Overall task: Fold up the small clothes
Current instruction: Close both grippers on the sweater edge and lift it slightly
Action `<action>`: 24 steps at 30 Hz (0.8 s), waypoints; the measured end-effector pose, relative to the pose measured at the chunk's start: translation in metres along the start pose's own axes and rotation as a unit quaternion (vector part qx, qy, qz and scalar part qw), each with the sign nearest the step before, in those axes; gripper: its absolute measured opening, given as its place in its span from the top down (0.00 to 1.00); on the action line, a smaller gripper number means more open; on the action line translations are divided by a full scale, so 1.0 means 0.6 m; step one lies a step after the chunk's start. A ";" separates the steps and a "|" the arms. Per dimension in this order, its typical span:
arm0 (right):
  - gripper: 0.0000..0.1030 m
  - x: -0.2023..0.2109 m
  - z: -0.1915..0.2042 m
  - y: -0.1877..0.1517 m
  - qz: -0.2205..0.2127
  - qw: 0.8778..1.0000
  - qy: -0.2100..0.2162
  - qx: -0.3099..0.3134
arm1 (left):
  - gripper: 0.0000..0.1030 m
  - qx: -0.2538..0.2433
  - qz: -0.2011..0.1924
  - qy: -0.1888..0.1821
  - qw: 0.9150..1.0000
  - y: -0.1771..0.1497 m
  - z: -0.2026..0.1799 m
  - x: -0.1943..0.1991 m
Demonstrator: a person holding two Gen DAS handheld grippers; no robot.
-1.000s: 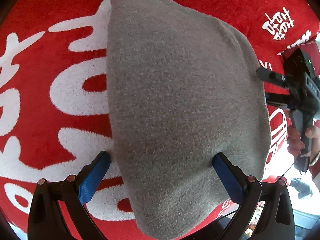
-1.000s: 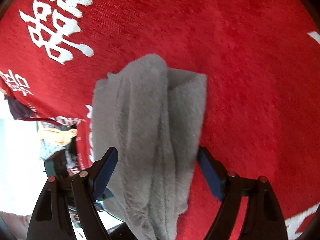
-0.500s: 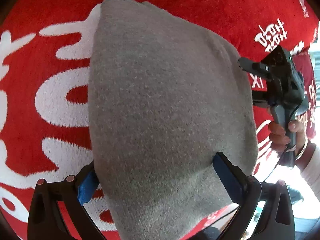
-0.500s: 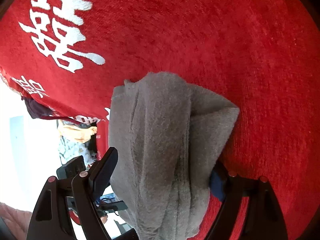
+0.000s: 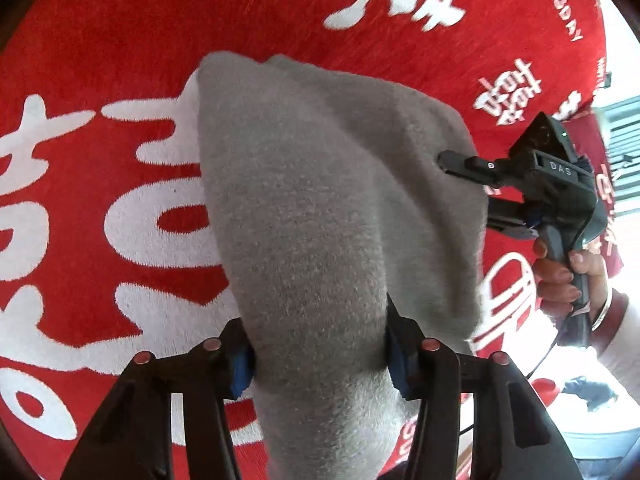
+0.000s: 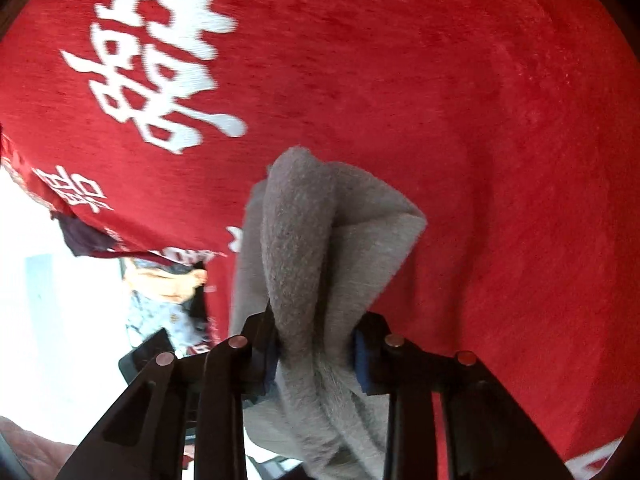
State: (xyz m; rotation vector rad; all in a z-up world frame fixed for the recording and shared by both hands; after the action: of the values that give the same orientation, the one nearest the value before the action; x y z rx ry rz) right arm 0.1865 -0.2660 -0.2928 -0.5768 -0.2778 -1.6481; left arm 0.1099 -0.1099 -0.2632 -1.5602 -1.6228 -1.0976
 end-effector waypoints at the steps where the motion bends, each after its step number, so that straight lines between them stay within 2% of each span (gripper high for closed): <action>1: 0.71 0.002 0.013 -0.006 -0.002 1.000 0.007 0.000 | 0.48 -0.003 -0.005 -0.007 1.000 0.000 -0.004 0.011; 5: 0.71 0.002 0.067 -0.037 -0.002 1.000 0.018 0.017 | 0.48 -0.011 -0.022 -0.023 0.999 -0.010 -0.004 0.058; 10: 0.73 -0.023 0.128 -0.081 0.004 0.999 0.033 0.025 | 0.48 0.000 -0.030 -0.035 0.999 -0.044 0.044 0.125; 14: 0.75 -0.079 0.171 -0.122 0.019 0.998 0.043 0.033 | 0.48 0.010 -0.032 -0.021 0.999 -0.077 0.102 0.170; 18: 0.76 -0.157 0.180 -0.158 0.040 0.998 0.036 0.031 | 0.48 0.019 -0.029 0.010 0.999 -0.124 0.178 0.195; 20: 0.76 -0.195 0.166 -0.167 0.048 0.998 0.010 0.031 | 0.48 0.017 -0.025 0.041 0.999 -0.142 0.215 0.192; 22: 0.76 -0.222 0.141 -0.167 0.047 0.997 -0.048 0.035 | 0.44 0.020 -0.012 0.079 0.997 -0.159 0.255 0.183; 23: 0.72 -0.228 0.125 -0.164 0.039 0.994 -0.092 0.035 | 0.43 0.033 -0.004 0.085 0.996 -0.170 0.277 0.179; 24: 0.71 -0.219 0.101 -0.158 0.027 0.989 -0.141 0.036 | 0.38 0.044 -0.001 0.085 0.995 -0.175 0.287 0.180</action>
State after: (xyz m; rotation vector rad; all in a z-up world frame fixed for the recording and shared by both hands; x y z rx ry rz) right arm 0.1157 -0.1080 -0.2957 -0.7574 -0.5225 -1.4958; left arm 0.0133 0.0976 -0.2622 -1.3716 -1.5371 -1.1127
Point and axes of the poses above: each gripper's, at about its wrist camera, not at the fingertips, and x roughly against the way its jaws point, z to its left, y to its top, the point moved 7 cm from there along -x, roughly the way its jaws point, and after that the axes turned 2 degrees about -x, right-handed, at the moved point
